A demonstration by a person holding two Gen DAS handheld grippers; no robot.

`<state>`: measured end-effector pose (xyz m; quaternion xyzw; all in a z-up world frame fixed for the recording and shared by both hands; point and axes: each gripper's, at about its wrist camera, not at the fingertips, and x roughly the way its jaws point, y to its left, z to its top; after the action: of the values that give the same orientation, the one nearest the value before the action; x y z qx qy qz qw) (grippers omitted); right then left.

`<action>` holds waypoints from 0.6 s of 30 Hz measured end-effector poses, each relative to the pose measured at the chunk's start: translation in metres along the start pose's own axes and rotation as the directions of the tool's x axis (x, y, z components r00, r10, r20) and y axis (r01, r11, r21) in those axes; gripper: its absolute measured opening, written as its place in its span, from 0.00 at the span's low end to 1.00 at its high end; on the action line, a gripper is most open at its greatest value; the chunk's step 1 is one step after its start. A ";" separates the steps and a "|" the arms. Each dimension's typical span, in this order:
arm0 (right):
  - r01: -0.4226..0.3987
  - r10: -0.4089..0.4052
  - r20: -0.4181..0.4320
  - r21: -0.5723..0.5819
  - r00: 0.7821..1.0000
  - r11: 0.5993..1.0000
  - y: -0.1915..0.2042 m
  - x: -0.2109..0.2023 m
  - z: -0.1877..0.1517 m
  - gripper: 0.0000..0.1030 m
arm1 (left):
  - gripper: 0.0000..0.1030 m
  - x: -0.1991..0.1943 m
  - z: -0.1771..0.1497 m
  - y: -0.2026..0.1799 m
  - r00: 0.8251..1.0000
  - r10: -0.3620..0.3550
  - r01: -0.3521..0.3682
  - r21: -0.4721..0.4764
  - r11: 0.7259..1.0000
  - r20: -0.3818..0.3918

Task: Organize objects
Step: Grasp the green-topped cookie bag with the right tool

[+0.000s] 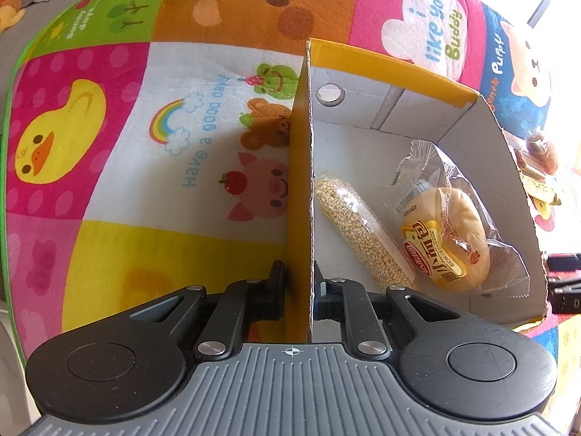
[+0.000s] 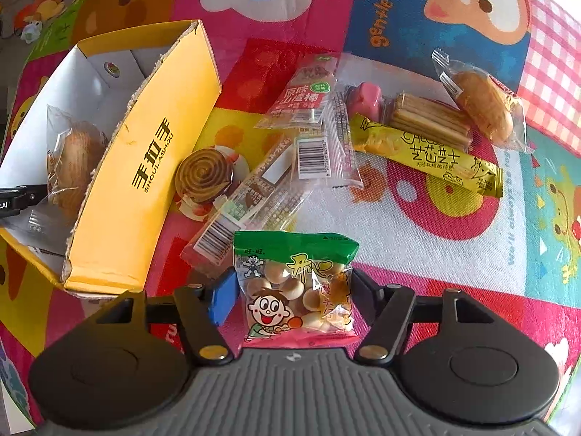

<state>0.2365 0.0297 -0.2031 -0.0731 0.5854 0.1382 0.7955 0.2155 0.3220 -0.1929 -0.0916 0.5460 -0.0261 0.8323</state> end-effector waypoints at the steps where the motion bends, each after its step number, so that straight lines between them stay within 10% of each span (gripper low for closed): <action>1: -0.007 0.007 -0.009 0.007 1.000 1.000 0.000 -0.002 -0.004 0.63 | 0.16 0.000 0.000 0.000 1.000 0.000 0.000 0.002 1.000 0.000; 18: -0.158 0.173 -0.158 0.104 0.972 0.982 0.036 -0.063 -0.085 0.63 | 0.16 0.001 0.001 0.003 1.000 -0.022 0.022 0.009 1.000 -0.005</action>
<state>0.1306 0.0320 -0.1676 0.0008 0.6596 0.1708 0.7320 0.2165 0.3251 -0.1938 -0.0937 0.5469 -0.0381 0.8311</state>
